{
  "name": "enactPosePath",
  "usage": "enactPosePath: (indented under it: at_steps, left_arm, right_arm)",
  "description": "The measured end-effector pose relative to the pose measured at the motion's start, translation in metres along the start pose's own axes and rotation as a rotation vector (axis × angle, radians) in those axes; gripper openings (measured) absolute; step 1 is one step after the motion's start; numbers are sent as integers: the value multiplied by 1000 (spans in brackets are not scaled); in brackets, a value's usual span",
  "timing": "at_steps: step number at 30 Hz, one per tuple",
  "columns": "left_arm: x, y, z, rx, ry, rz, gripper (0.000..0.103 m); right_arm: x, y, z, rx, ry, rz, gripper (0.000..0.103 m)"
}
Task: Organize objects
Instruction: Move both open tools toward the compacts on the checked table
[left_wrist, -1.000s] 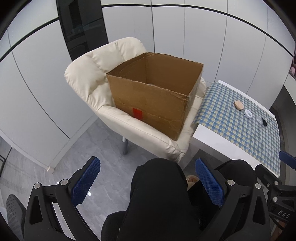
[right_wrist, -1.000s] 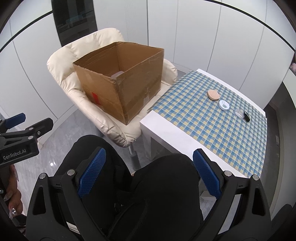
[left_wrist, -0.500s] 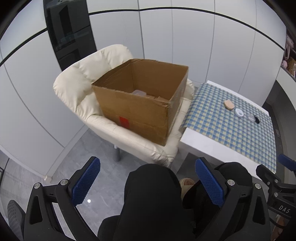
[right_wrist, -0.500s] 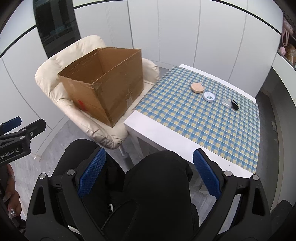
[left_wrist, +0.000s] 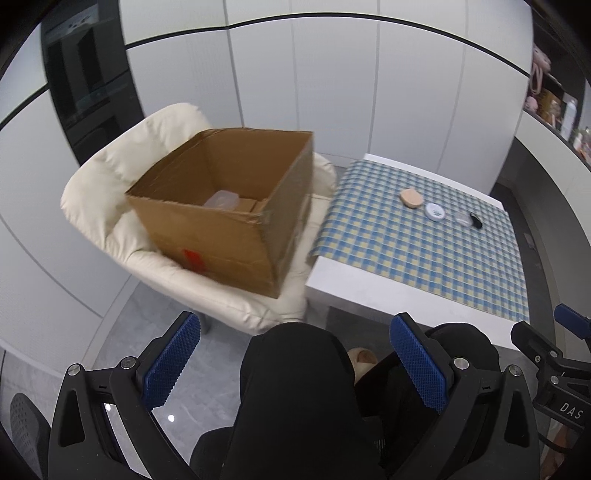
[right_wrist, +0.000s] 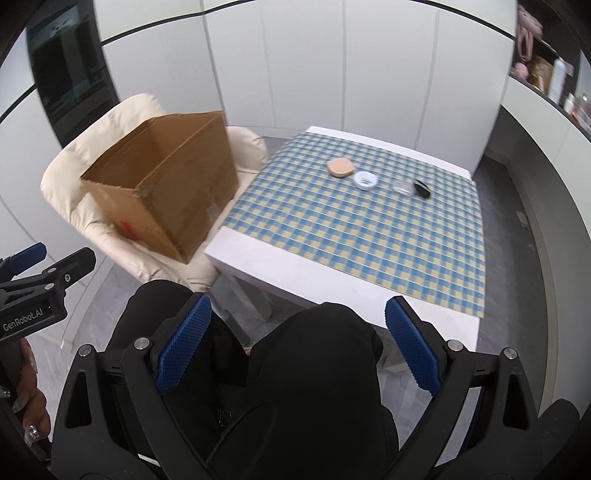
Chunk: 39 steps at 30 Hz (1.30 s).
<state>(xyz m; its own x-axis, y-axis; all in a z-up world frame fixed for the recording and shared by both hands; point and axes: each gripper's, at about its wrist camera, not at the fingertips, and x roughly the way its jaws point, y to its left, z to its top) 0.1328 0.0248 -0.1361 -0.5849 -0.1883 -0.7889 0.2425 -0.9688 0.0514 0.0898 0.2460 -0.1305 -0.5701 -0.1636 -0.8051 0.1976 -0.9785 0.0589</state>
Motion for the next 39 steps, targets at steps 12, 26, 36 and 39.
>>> enactPosePath:
  at_steps: [12, 26, 36, 39]
  left_arm:
    - [3, -52, 10, 93, -5, -98, 102]
    - [13, -102, 21, 173, 6, -206, 102]
    - [32, -119, 37, 186, 8, -210, 102]
    - [43, -120, 42, 177, 19, -200, 102]
  right_arm:
    - [-18, -53, -16, 113, -10, -94, 97]
    - [-31, -98, -30, 218, 11, -196, 97]
    - [-15, -123, -27, 257, 45, -224, 97]
    - [-6, -128, -22, 255, 56, -229, 97]
